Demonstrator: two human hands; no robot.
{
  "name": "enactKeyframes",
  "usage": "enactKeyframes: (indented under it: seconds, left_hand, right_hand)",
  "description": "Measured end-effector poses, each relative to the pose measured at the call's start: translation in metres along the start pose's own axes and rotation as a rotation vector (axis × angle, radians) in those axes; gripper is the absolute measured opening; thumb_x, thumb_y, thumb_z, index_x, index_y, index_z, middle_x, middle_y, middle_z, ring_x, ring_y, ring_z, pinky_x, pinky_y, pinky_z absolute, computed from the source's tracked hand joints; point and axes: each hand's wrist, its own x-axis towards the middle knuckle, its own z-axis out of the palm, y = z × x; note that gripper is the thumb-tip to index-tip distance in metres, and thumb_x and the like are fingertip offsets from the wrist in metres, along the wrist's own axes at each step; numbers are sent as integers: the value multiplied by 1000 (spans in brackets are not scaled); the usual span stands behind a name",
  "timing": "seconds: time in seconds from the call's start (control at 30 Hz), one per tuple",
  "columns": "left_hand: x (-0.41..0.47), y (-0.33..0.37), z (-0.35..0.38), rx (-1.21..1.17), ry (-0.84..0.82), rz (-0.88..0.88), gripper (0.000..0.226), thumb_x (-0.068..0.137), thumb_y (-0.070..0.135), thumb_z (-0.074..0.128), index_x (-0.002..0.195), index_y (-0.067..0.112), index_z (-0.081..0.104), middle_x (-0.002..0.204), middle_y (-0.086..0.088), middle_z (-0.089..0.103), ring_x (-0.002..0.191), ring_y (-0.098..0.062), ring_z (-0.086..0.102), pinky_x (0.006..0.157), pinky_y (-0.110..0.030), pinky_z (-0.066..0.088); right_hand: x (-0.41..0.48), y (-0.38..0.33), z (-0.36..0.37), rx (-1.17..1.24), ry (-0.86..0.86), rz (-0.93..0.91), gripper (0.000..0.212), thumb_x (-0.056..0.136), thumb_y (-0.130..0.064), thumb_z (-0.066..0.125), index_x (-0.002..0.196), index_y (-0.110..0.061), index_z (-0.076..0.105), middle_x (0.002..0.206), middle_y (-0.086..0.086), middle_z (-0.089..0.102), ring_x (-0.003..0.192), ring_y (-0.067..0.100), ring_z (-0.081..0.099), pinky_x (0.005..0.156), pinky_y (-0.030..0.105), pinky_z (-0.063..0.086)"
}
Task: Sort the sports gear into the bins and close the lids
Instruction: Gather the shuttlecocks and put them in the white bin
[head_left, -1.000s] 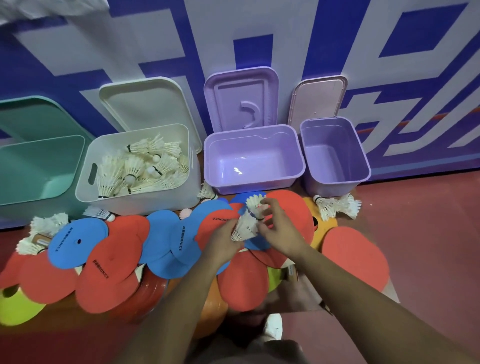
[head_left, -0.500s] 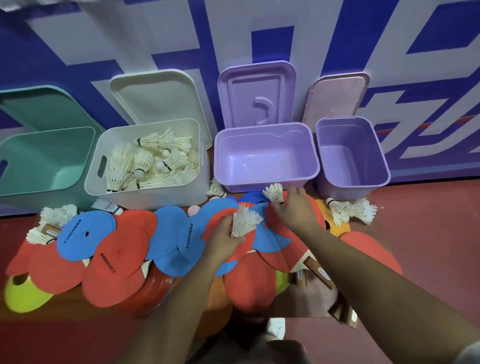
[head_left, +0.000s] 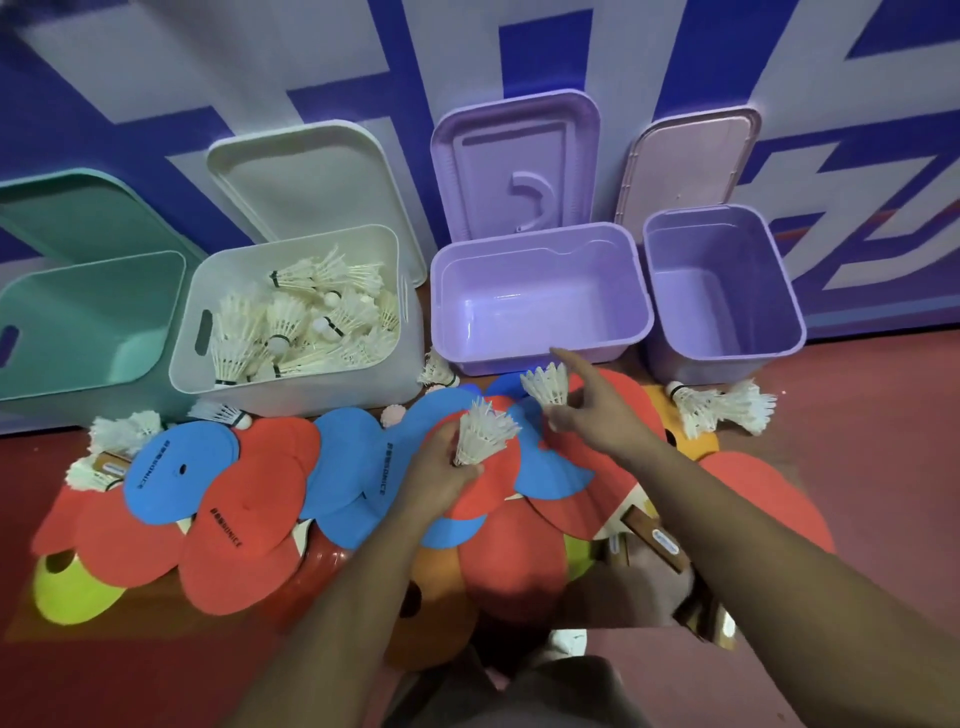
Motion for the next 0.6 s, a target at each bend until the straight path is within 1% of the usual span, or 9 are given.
enactKeyframes:
  seconds: [0.03,0.1,0.17,0.2,0.23,0.33,0.47,0.53,0.6]
  left_hand:
    - [-1,3,1,5,-16,7,67,57,30,70,117,56,53,124,16,64,116,-8,60,105,-46,44]
    - [-2,12,5,18,-68,44,65,61,25,70,121,46,54,120,13,66,113,-9,62,102,-48,46]
    - [-2,21,12,-7,-98,94,58,65,19,70,120,33,57,114,6,69,107,-14,65,99,-49,48]
    - [-4,31,16,-38,-113,124,55,67,17,71,119,30,57,113,4,70,106,-14,65,98,-45,49]
    - [-4,40,21,-78,-124,148,54,68,16,73,118,30,56,113,3,69,106,-12,65,98,-39,50]
    - [-3,64,37,-178,-188,172,57,73,7,75,118,34,53,114,-2,67,102,-8,63,89,-23,48]
    - [-2,80,63,-230,-351,171,60,79,3,73,128,28,50,121,5,66,114,-11,61,93,-23,48]
    - [0,86,74,-247,-352,158,52,81,-3,71,124,20,53,116,5,68,110,-11,63,89,-22,49]
    - [4,89,84,-238,-339,140,54,71,5,79,119,15,56,111,0,69,105,-16,63,87,-28,50]
  right_hand:
    - [-7,-4,1,122,17,-10,67,84,3,65,140,-25,40,73,20,59,63,24,55,58,33,47]
    - [-18,-17,1,281,135,-53,46,86,2,66,123,-19,48,82,26,58,72,26,56,68,43,52]
    - [-27,-27,1,276,220,-113,20,92,-8,64,105,-13,51,85,32,58,74,28,57,74,46,50]
    - [-31,-30,0,221,224,-143,10,95,-14,60,99,-11,51,84,30,58,73,29,57,74,45,49]
    - [-35,-30,-1,155,218,-164,11,98,-19,55,95,-9,51,81,25,59,71,28,57,73,43,48]
    - [-47,-29,-9,65,212,-162,17,102,-21,50,91,-8,51,74,14,56,66,15,50,64,31,42]
    - [-58,-27,-26,89,296,-157,19,101,-20,50,85,-11,56,75,7,57,71,11,51,67,29,42]
    - [-64,-25,-35,117,337,-150,23,101,-18,51,83,-7,60,75,7,60,72,12,54,69,29,44]
    - [-67,-18,-42,34,335,-172,21,98,-17,56,81,-8,65,77,6,65,75,13,60,73,28,47]
